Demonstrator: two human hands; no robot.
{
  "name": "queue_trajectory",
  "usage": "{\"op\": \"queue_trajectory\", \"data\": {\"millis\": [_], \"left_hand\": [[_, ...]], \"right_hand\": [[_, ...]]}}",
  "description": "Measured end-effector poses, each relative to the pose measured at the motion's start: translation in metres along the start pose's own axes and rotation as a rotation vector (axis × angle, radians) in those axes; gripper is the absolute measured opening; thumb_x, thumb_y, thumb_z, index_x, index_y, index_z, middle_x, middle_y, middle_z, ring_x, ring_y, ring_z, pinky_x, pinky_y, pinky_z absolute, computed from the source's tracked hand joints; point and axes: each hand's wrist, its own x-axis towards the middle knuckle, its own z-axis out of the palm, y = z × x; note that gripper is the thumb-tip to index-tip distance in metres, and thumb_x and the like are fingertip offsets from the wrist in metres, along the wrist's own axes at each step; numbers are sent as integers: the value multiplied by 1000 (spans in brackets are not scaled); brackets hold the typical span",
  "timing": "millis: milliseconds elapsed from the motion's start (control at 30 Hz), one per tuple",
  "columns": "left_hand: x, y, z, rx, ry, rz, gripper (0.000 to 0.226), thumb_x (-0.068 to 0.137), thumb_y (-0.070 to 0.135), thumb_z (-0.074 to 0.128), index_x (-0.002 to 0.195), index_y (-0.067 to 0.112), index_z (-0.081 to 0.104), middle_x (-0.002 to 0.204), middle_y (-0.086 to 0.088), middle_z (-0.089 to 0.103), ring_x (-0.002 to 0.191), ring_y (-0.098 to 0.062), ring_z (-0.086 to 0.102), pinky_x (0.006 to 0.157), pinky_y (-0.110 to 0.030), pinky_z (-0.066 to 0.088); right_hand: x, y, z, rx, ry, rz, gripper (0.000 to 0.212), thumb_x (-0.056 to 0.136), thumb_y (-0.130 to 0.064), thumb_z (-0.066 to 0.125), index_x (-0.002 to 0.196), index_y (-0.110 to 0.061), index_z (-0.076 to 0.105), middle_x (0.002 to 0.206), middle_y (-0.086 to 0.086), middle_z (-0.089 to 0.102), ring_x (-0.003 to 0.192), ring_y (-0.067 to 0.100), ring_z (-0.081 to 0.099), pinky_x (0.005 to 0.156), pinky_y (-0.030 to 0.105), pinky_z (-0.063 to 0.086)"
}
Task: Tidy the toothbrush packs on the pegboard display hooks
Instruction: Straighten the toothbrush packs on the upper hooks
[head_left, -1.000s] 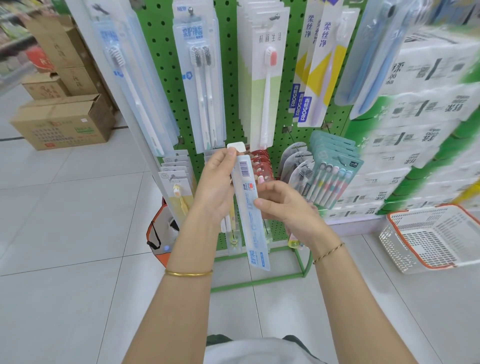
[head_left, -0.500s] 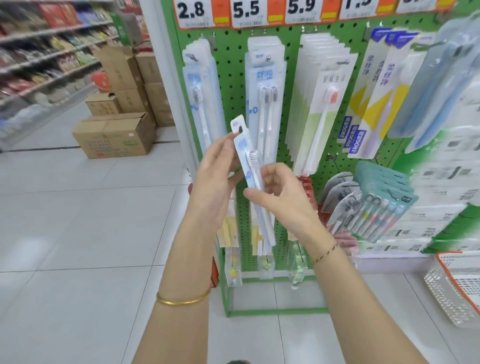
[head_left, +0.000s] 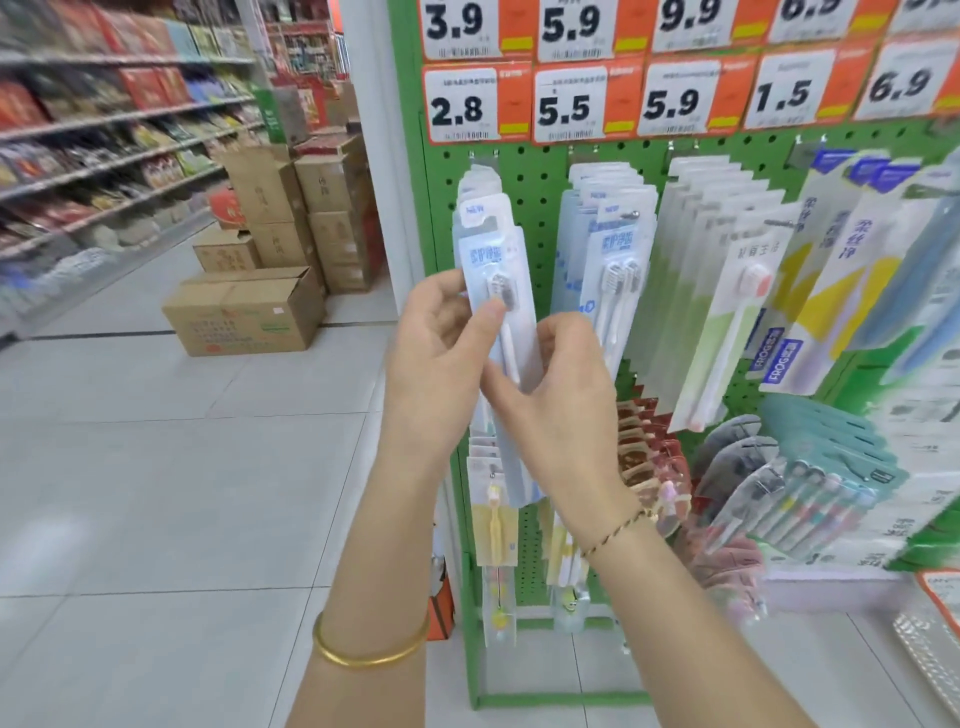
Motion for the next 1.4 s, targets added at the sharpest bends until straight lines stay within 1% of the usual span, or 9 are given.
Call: {"op": "queue_trajectory", "data": {"millis": [100,167,334,434,567,767,967,1234,1401], "left_hand": [[3,-3,-1,53,59,54,17,92,8,58,105,20,58,93,12,66,83,1,63,73,-15,49],[5,-5,-3,108,77,76,18,92,10,59,103,24,58,91,16,63,78,5,59,69,-11,46],[13,-12,-7,169,76,59,22,89,12,63,103,28,57,96,10,60,78,6,54,66,-8,44],[16,-16,-9,186,82,51,24,87,14,65,105,27,57,97,7,60,80,5,54,68,-10,44],[21,-22,-10,199,84,44,25,87,12,65,101,30,56,94,10,60,81,7,55,69,-8,43],[35,-31,-8,211,117,43,21,89,8,61,99,26,57,90,14,60,76,7,54,67,-8,43],[52,-42,-6,237,141,28,23,89,9,60,112,14,58,95,8,61,76,3,55,70,-9,44],[62,-46,-4,242,152,39,20,89,6,61,100,19,51,87,11,55,68,10,51,68,-8,43],[54,-48,-6,254,142,40,19,89,8,61,95,22,51,87,12,55,70,10,52,69,-9,43]], "right_hand": [[1,-5,9,-17,39,7,44,80,-51,65,90,-17,38,83,-4,41,65,15,37,56,31,33],[2,-8,14,-18,57,5,44,80,-50,63,87,-16,37,81,-2,41,63,16,36,54,31,34],[9,-8,24,-42,89,11,43,81,-50,59,85,-13,37,82,3,43,65,21,41,56,36,39],[12,-7,27,-64,114,-6,41,84,-47,60,85,-14,36,81,2,42,65,19,39,54,33,35],[17,-3,33,-103,117,-16,41,86,-48,58,84,-14,35,79,-2,37,62,18,36,51,33,33],[28,1,44,-88,112,-9,42,87,-48,56,83,-16,29,78,-2,34,62,19,33,53,32,29],[41,8,53,-95,112,6,44,87,-51,55,83,-17,27,77,-3,34,64,21,35,53,32,24],[50,11,60,-111,134,-6,42,88,-50,53,85,-15,30,79,0,38,62,21,35,45,26,23],[42,13,57,-199,154,9,45,85,-57,49,87,-15,34,81,1,45,71,22,45,53,33,32]]}}
